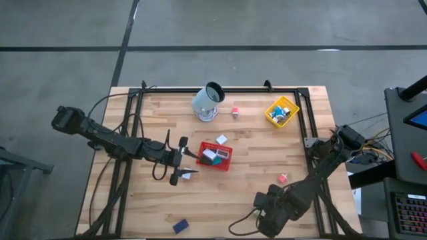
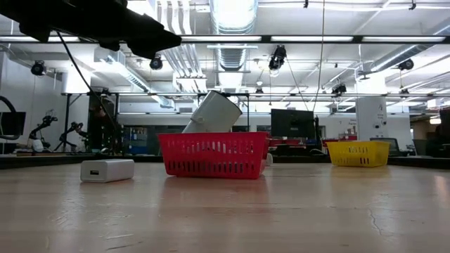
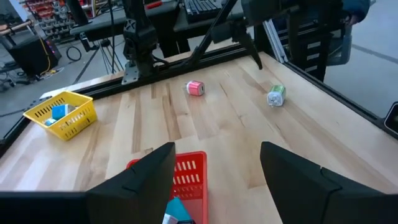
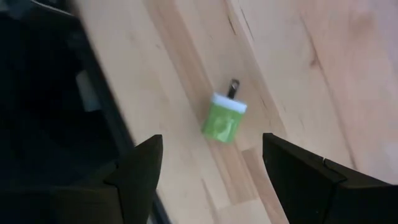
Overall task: Pick & Place Office items
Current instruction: Put the green charger adapter into the yellow basket
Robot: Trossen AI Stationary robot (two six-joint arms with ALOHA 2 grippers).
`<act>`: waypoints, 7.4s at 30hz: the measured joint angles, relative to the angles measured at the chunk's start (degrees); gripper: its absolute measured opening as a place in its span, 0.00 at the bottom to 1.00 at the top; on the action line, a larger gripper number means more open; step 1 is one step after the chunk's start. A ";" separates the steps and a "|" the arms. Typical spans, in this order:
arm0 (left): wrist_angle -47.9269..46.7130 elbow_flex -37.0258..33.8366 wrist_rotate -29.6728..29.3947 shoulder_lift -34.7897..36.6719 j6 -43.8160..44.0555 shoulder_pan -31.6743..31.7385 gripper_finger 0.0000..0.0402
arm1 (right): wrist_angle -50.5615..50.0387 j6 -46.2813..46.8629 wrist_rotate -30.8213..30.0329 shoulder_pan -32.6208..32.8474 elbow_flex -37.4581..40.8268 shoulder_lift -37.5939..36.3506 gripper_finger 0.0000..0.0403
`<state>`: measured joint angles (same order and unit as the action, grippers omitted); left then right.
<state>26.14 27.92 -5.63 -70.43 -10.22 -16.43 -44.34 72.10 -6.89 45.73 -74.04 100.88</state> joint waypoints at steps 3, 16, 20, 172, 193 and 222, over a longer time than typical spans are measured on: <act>0.01 0.00 0.02 0.00 -0.30 0.01 0.60 | -0.10 1.03 1.46 0.19 0.62 2.59 0.67; 0.01 0.00 0.22 0.00 -0.50 0.02 0.60 | 0.55 1.48 1.20 0.00 0.74 5.75 0.67; 0.01 0.00 0.22 -0.02 -0.50 0.02 0.60 | 4.27 1.48 1.05 -0.51 1.75 5.86 0.67; 12.24 -5.99 -0.02 -0.04 -1.64 0.02 0.60 | 91.71 -71.14 -15.33 -27.94 29.33 5.73 0.31; 15.48 -6.88 -0.24 -0.04 -10.08 0.07 0.60 | 91.24 -64.95 -42.21 -37.82 33.81 4.53 0.31; 17.13 -7.69 -0.22 0.09 -10.14 0.04 0.60 | 90.97 -64.25 -81.78 -44.41 51.69 -15.95 0.31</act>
<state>43.27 20.23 -5.85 -70.35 -20.37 -16.38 46.63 7.85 -88.67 1.32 -22.35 84.93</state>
